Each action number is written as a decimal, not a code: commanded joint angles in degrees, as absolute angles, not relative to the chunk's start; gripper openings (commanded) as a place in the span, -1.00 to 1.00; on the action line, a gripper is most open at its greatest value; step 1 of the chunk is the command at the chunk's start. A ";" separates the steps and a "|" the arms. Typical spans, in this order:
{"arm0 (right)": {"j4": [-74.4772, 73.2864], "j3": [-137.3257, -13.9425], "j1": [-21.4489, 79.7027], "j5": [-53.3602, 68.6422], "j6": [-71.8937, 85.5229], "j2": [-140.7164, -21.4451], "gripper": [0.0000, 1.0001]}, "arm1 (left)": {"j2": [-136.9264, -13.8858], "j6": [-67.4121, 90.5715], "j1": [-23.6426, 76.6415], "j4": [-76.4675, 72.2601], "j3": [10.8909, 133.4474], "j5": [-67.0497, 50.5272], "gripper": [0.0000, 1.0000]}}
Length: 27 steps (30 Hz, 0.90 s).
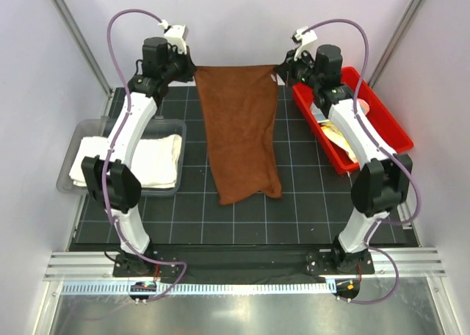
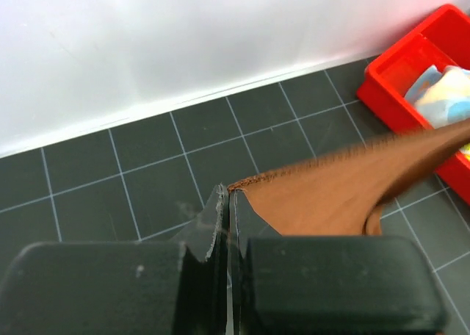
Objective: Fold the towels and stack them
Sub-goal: Flatten out the crumpled towel
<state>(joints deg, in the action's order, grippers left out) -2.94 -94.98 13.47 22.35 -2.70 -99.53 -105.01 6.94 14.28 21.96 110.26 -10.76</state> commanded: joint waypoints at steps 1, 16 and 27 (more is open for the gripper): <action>2.83 -103.00 13.01 26.53 -3.52 -98.96 -0.98 | -103.36 6.33 13.45 13.09 114.52 -18.52 -1.00; -17.75 -74.37 17.23 31.46 2.01 -54.87 -0.98 | -64.45 8.44 17.13 24.85 86.15 -34.80 -1.00; -12.22 -77.08 17.31 30.07 14.15 -40.07 -0.98 | -55.63 17.76 17.93 27.85 95.35 -39.30 -1.00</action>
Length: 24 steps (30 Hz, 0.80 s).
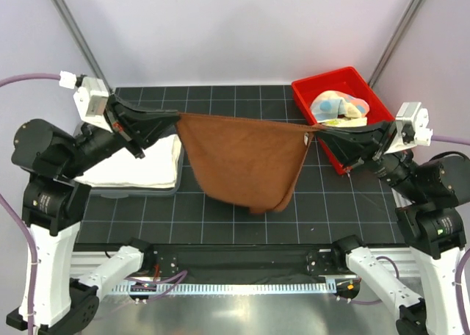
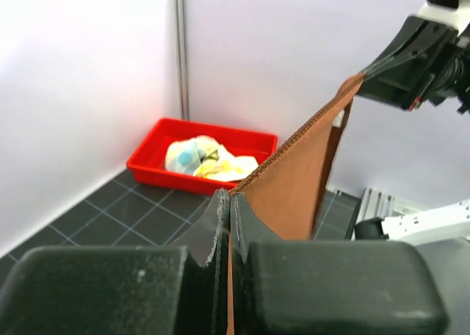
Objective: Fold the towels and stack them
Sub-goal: Flatten out the crumpled towel
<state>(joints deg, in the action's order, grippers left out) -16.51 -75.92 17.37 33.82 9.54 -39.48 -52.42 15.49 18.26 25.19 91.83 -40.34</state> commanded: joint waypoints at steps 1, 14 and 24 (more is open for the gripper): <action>-12.04 -77.34 17.14 29.28 13.28 -40.77 -0.98 | -56.42 16.80 17.93 29.78 96.41 -36.15 -1.00; -18.91 -77.87 11.80 30.74 -10.46 -71.84 -0.98 | -81.46 8.18 17.67 28.49 94.92 -15.30 -1.00; -19.51 -102.99 3.34 46.23 -8.35 -111.24 -0.98 | -105.98 2.64 13.36 14.52 101.77 -12.39 -1.00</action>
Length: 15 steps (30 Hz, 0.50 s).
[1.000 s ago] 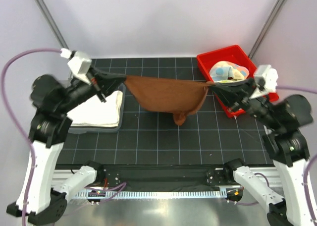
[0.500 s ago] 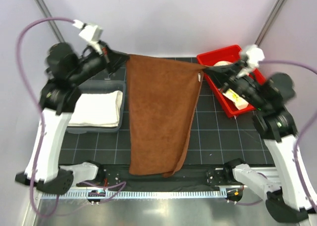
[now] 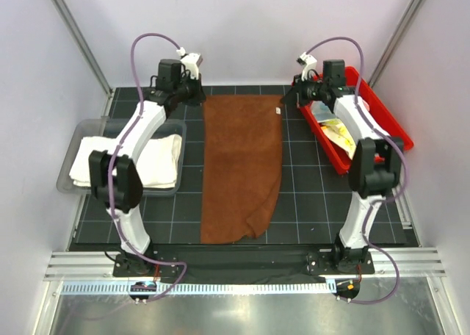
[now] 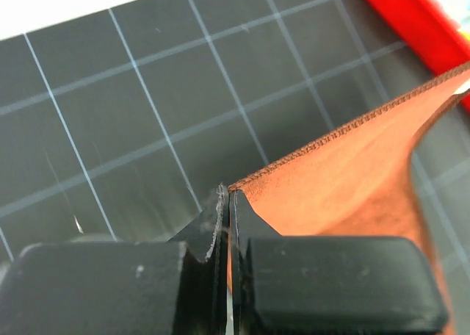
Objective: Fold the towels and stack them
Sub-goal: Flatten out the crumpled towel
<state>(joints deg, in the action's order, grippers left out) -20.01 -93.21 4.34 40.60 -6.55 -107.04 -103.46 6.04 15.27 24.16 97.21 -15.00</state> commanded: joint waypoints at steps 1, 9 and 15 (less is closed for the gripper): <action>-18.82 -105.01 2.99 46.49 -8.09 -113.27 -0.98 | -109.22 2.38 12.92 13.89 103.00 -11.78 -1.00; -7.65 -117.23 2.81 47.46 1.30 -128.40 -0.97 | -121.98 0.62 11.87 13.36 114.16 -11.08 -1.00; -0.98 -119.44 2.81 42.04 6.23 -133.50 -0.90 | -127.61 -1.30 11.78 10.82 116.89 -10.64 -1.00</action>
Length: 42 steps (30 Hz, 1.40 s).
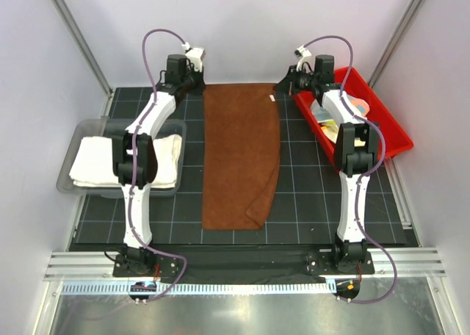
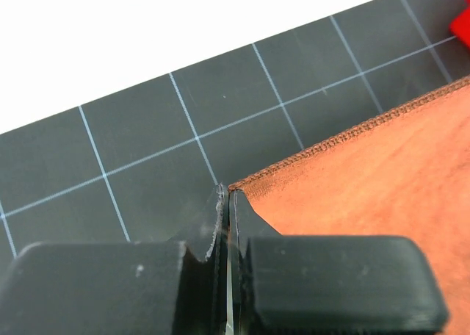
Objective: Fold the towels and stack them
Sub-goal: Flatten out the crumpled towel, then fold the towel
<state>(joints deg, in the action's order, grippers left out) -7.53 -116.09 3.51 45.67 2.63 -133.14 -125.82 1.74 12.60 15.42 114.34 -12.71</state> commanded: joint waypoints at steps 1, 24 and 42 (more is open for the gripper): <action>-0.44 -119.97 2.90 41.05 6.85 -134.11 -0.91 | -128.14 -1.41 11.78 10.46 117.42 -10.46 -1.00; -19.33 -107.33 5.10 33.59 -8.34 -125.17 -0.86 | -122.00 -7.64 11.95 11.51 106.20 -13.97 -1.00; -28.12 -84.39 8.61 26.11 -8.18 -106.80 -0.88 | -114.87 -3.17 13.71 21.79 93.87 -21.27 -1.00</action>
